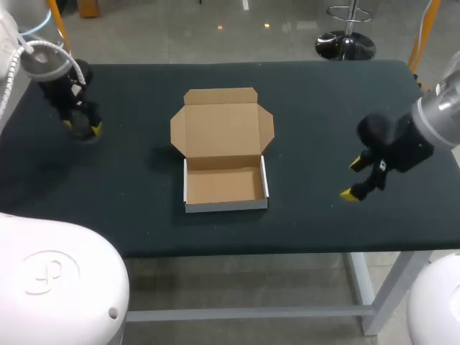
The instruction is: Assemble the packaging by folding the flat box into shape, placing the metal phone stand inside, and closing the box properly
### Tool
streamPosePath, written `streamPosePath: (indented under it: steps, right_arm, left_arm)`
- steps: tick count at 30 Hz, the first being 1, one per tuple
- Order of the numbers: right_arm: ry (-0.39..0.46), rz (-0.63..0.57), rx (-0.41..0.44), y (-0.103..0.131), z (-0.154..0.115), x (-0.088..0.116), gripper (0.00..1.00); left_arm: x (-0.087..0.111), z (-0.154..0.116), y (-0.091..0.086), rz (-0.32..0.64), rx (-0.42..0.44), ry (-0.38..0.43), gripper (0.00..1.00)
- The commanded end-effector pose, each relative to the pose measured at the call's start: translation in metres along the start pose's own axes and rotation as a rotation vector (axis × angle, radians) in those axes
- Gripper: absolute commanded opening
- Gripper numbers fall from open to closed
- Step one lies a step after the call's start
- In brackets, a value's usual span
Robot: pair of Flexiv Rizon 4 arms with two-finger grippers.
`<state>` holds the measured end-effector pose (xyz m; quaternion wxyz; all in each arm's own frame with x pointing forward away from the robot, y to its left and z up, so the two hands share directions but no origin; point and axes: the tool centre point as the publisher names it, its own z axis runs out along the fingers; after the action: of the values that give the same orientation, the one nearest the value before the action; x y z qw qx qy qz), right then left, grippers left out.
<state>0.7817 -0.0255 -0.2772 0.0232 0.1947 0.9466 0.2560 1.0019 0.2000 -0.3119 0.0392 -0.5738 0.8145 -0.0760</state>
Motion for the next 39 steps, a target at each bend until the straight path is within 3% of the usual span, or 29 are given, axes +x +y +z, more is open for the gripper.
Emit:
streamPosePath:
  steps: [1, 17, 39]
  right_arm:
    - [0.018, -0.022, -0.003, 0.006, 0.019, -0.010, 1.00]
    - [-0.017, 0.008, -0.030, 0.010, 0.027, -0.011, 1.00]
    - [-0.017, 0.008, -0.030, 0.010, 0.027, -0.011, 1.00]
  left_arm:
    - [0.007, -0.007, 0.012, 0.004, 0.056, -0.026, 0.00]
    - [0.029, -0.014, 0.025, 0.064, 0.061, -0.005, 0.00]
    - [0.095, -0.040, 0.048, 0.184, 0.048, 0.002, 0.00]
